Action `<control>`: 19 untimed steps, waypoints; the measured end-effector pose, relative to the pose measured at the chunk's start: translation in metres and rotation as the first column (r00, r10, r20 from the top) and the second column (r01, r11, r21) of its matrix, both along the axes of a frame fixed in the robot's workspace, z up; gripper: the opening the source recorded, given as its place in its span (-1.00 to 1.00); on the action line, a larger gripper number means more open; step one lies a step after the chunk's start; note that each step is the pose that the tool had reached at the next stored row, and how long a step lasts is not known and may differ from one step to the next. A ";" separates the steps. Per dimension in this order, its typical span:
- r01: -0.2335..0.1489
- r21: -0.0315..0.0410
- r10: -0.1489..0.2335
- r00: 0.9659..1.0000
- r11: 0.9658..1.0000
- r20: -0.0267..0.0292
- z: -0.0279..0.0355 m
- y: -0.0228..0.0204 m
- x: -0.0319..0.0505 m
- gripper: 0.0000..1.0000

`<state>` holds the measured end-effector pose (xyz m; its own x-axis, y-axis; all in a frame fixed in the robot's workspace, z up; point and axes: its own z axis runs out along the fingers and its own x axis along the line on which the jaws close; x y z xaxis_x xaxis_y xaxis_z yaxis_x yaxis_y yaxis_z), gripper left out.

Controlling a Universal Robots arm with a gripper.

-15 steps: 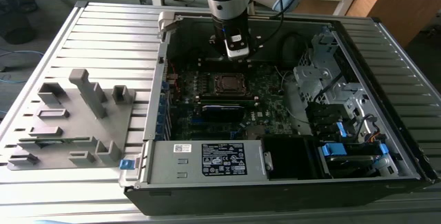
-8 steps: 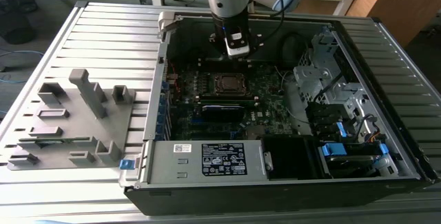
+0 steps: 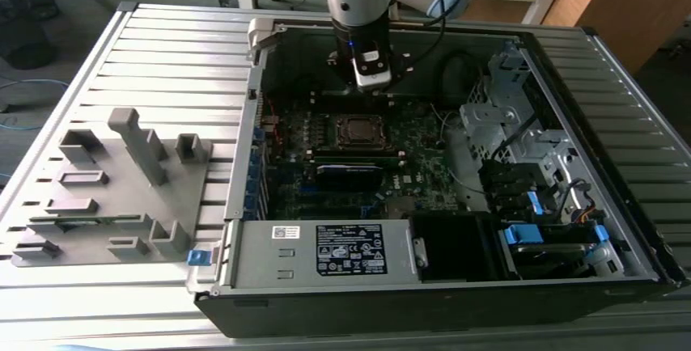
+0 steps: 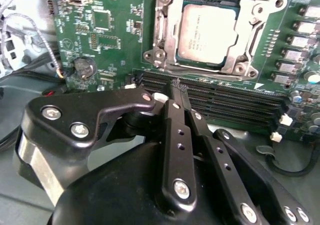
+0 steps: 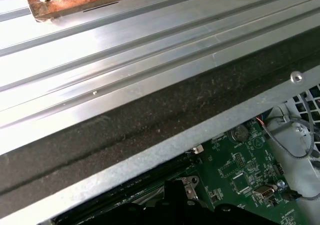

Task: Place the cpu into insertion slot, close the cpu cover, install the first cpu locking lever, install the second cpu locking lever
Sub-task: 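Install the first cpu locking lever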

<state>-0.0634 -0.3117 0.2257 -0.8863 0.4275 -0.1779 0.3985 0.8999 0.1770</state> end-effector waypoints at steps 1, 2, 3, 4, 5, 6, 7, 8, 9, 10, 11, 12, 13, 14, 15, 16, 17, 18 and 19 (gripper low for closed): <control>0.000 -0.003 0.000 1.000 1.000 -0.008 -0.0003 0.0000 0.0003 -0.79; 0.000 -0.007 0.000 1.000 1.000 -0.018 -0.0007 0.0000 0.0008 -0.79; 0.000 -0.010 0.000 1.000 1.000 -0.028 -0.0011 0.0000 0.0013 -0.79; 0.000 -0.013 -0.001 0.999 1.000 -0.039 -0.0014 0.0000 0.0018 -0.79; 0.000 -0.017 -0.001 0.999 1.000 -0.050 -0.0017 0.0000 0.0023 -0.79; 0.000 -0.019 -0.001 0.998 1.000 -0.062 -0.0020 0.0001 0.0027 -0.79; -0.001 -0.022 -0.001 0.997 1.000 -0.074 -0.0023 0.0000 0.0031 -0.79; -0.001 -0.025 -0.001 0.996 1.000 -0.087 -0.0025 0.0000 0.0035 -0.79; -0.002 -0.028 -0.001 0.995 1.000 -0.100 -0.0027 0.0000 0.0038 -0.79; -0.002 -0.030 -0.001 0.994 1.000 -0.112 -0.0030 0.0000 0.0041 -0.79; -0.003 -0.032 -0.001 0.992 0.999 -0.125 -0.0033 0.0000 0.0042 -0.79; -0.003 -0.034 -0.001 0.991 0.999 -0.137 -0.0037 0.0000 0.0043 -0.79; -0.004 -0.035 -0.001 0.989 0.999 -0.149 -0.0040 0.0001 0.0044 -0.79; -0.004 -0.035 -0.001 0.988 0.999 -0.154 -0.0039 0.0000 0.0044 -0.79; -0.004 -0.035 -0.001 0.988 0.999 -0.154 -0.0039 0.0000 0.0043 -0.79; -0.004 -0.036 -0.001 0.988 0.999 -0.154 -0.0039 0.0000 0.0043 -0.79; -0.004 -0.035 -0.001 0.988 0.999 -0.155 -0.0039 0.0000 0.0044 -0.79; -0.004 -0.035 -0.001 0.988 0.999 -0.155 -0.0039 0.0000 0.0044 -0.79; -0.004 -0.035 -0.001 0.988 0.999 -0.155 -0.0036 0.0000 0.0043 -0.79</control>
